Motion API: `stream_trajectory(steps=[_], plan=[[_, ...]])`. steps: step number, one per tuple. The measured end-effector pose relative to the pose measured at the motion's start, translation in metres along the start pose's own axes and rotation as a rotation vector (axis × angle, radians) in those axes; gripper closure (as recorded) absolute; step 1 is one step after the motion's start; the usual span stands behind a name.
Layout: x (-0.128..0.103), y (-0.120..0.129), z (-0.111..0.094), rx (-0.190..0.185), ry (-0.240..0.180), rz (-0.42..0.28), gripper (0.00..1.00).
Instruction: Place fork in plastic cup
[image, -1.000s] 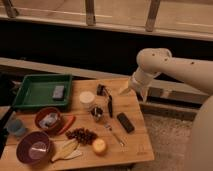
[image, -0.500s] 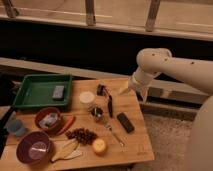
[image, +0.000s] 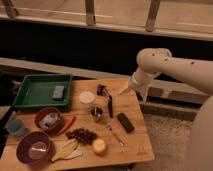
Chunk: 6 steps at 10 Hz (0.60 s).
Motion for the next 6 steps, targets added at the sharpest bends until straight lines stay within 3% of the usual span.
stream_trajectory(steps=[6], plan=[[0.0012, 0.0009, 0.0003, -0.002, 0.002, -0.012, 0.20]])
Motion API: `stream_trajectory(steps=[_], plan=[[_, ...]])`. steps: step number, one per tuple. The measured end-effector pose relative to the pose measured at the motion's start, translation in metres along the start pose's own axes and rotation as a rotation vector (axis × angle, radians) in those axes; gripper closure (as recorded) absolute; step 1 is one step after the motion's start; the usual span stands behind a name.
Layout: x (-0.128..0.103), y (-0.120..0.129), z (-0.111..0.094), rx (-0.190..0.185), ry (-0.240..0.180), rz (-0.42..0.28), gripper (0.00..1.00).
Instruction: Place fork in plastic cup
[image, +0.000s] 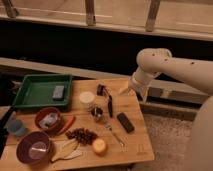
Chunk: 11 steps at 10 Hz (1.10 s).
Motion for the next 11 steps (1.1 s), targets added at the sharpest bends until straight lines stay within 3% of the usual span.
stream_trajectory(steps=[2, 8, 11], plan=[[0.008, 0.016, 0.003, 0.002, 0.005, -0.076, 0.20], [0.056, 0.102, 0.022, -0.027, 0.051, -0.354, 0.20], [0.076, 0.128, 0.036, 0.008, 0.048, -0.465, 0.20]])
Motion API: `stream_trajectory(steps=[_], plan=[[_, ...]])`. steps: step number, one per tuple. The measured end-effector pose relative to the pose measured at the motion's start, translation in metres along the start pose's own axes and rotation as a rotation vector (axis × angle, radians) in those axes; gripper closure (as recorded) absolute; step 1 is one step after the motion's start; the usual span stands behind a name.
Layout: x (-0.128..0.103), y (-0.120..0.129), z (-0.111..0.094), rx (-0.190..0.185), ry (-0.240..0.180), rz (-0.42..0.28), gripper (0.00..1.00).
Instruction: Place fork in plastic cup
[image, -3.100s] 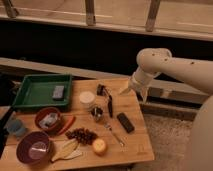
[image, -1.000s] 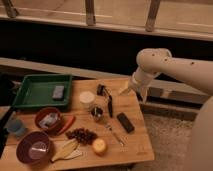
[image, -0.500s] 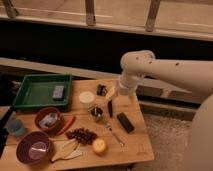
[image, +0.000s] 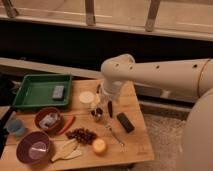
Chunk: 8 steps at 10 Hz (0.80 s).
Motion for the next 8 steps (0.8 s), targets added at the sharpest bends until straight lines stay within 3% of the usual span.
stream_trajectory(steps=[2, 5, 8], plan=[[0.000, -0.011, 0.008, 0.044, -0.011, -0.002, 0.20], [-0.004, -0.024, 0.037, 0.107, 0.007, 0.015, 0.20], [-0.003, -0.027, 0.055, 0.132, 0.047, 0.022, 0.20]])
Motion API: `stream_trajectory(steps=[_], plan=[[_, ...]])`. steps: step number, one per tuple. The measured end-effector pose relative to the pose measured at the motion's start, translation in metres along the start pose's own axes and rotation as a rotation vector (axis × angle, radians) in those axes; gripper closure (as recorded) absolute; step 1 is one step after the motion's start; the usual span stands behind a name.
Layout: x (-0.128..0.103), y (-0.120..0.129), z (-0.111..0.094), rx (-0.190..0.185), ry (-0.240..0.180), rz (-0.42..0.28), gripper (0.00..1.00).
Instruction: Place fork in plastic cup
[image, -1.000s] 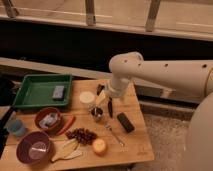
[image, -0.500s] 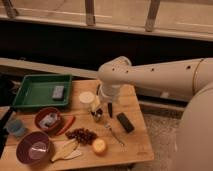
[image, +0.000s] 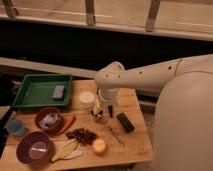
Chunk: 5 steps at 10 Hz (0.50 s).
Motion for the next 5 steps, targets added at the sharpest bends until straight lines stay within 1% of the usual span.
stream_trajectory(steps=[1, 5], plan=[[0.0021, -0.0001, 0.0069, 0.007, 0.019, -0.002, 0.20], [0.0028, -0.0010, 0.0065, 0.007, 0.020, 0.002, 0.20]])
